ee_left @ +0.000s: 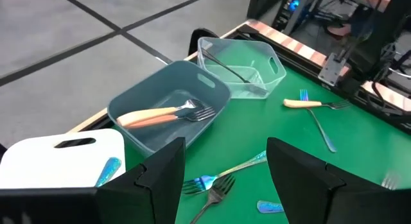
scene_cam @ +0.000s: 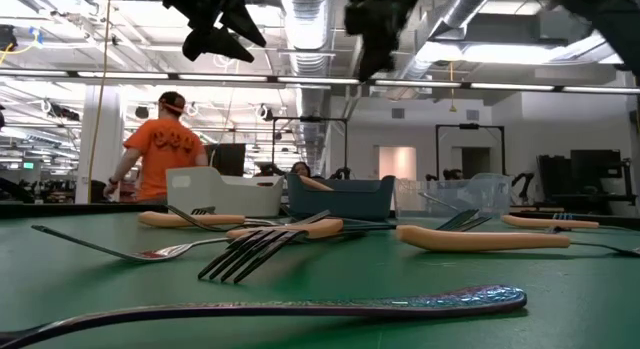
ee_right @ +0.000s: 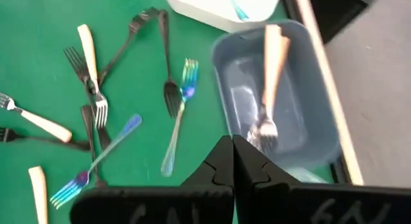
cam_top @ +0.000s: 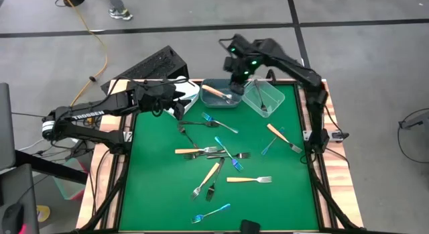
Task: Sort silverware by color (type)
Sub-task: Put the black fork into the transparent bin
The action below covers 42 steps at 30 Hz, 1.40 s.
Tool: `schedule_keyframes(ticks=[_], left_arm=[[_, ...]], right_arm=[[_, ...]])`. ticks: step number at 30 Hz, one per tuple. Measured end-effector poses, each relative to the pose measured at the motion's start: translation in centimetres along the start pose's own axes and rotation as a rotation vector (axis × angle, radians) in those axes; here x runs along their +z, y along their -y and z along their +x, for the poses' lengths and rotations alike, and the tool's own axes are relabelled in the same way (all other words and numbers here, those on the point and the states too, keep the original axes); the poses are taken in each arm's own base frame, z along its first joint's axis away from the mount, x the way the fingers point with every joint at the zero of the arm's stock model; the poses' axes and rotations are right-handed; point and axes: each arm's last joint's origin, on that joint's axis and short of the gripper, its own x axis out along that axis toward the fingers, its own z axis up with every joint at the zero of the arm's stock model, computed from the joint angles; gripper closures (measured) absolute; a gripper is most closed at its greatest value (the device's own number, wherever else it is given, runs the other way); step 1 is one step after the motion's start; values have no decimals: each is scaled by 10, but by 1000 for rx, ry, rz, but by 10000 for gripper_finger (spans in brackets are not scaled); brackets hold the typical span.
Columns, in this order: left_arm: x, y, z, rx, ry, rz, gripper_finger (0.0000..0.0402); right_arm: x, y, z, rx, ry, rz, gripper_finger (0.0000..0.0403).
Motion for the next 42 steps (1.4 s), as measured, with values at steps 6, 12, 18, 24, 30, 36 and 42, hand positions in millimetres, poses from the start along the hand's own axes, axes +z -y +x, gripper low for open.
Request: schedule_keyframes(ticks=[6, 12, 18, 24, 30, 36, 42], left_arm=[[-4, 1, 0, -77, -57, 85, 200], [-20, 0, 7, -79, -192, 208, 200], [-41, 3, 28, -75, -284, 287, 200], [-59, 8, 62, -70, -391, 367, 200], [-81, 12, 104, -78, -468, 505, 200], [-101, 9, 137, -47, -528, 507, 200], [-115, 6, 156, -32, -556, 537, 200]], right_arm=[[-27, -17, -62, -77, -16, 28, 394], [-53, -37, -117, -186, 61, 119, 394], [-75, -58, -159, -181, 181, 173, 391], [-91, -78, -182, -146, 256, 170, 382], [-94, -90, -188, -116, 273, 134, 384], [-92, -96, -185, -97, 266, 110, 385], [-92, -99, -184, -86, 263, 90, 385]])
